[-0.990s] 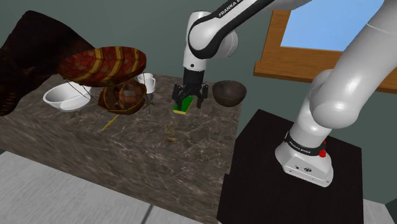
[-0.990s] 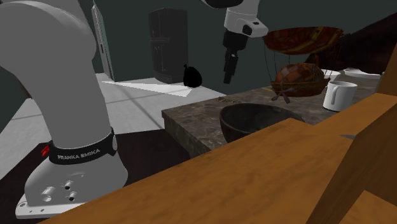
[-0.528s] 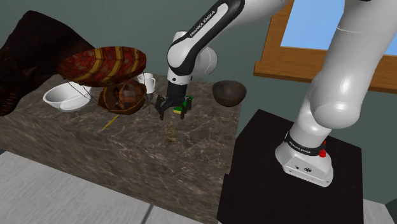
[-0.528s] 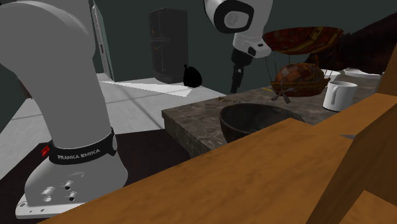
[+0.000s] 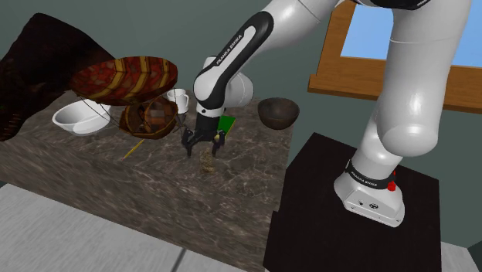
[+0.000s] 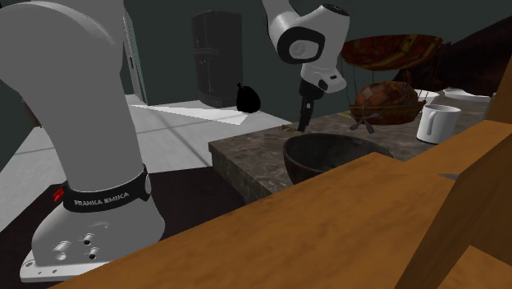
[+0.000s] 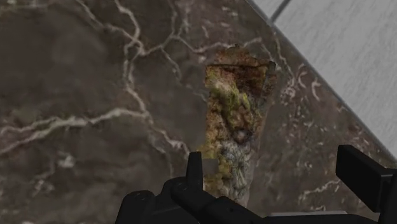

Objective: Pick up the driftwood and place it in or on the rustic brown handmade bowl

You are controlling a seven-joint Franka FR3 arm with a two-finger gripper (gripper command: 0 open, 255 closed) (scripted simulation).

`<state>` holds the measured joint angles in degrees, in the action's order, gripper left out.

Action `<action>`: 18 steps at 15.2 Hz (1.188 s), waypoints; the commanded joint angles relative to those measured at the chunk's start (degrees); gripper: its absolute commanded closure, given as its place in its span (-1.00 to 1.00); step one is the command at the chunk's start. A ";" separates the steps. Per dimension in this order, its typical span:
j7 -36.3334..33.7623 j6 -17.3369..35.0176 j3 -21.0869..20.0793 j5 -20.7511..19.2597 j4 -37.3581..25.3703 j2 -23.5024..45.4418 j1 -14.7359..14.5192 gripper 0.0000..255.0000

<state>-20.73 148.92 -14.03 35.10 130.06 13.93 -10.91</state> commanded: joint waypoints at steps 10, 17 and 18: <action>0.16 1.02 -0.24 0.32 -0.19 1.07 -0.26 1.00; 0.24 1.05 -0.25 0.37 -0.13 1.05 -0.23 1.00; 0.24 1.06 -0.26 0.38 -0.12 1.05 -0.23 1.00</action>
<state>-20.51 149.97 -14.28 35.47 129.91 14.90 -11.13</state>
